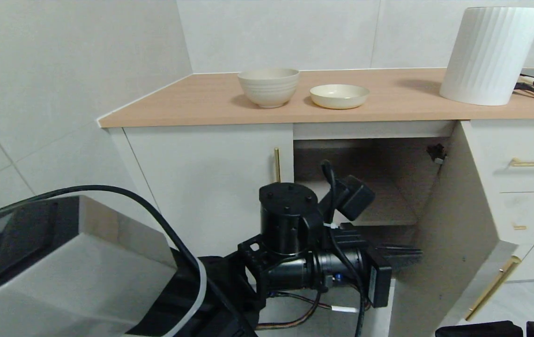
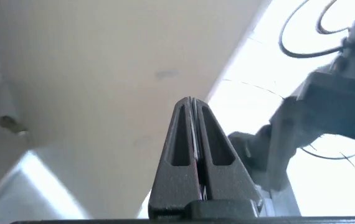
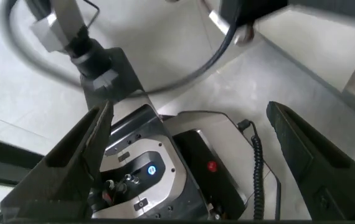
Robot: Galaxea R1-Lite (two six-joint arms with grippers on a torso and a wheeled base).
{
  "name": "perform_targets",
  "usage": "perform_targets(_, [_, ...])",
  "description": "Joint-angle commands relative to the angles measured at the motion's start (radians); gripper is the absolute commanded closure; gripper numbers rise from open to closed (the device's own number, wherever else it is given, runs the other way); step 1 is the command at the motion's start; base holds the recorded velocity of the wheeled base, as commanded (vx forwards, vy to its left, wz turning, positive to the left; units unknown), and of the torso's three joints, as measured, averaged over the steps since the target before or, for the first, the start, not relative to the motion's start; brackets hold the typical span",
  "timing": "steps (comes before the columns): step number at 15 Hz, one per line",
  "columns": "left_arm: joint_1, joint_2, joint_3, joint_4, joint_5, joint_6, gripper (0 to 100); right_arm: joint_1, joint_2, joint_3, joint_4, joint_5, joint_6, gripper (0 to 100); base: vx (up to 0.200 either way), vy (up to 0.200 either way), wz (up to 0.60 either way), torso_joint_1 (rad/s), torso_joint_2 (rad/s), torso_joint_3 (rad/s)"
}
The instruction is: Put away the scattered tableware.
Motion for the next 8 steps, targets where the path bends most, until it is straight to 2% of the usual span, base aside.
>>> perform_targets(1, [0.033,-0.022,0.009,0.002,0.004,0.0,100,0.001,-0.013,0.001,0.0,0.0,0.0,0,0.0,0.0,0.0,0.0,0.0,0.0])
perform_targets(2, [0.079,-0.032,0.024,0.003,0.014,0.001,100,0.001,-0.004,-0.002,0.0,-0.004,0.001,0,0.0,0.0,0.0,0.0,0.0,0.0])
perform_targets(4, [0.119,-0.072,0.048,0.005,0.056,0.001,100,0.0,0.011,-0.005,0.0,-0.018,0.0,0,0.0,0.0,0.0,0.0,0.0,0.0])
perform_targets(8, [0.214,-0.272,0.206,0.051,0.061,0.004,100,0.0,0.062,-0.029,-0.003,-0.102,0.0,0,0.0,0.0,0.0,0.0,0.0,0.0])
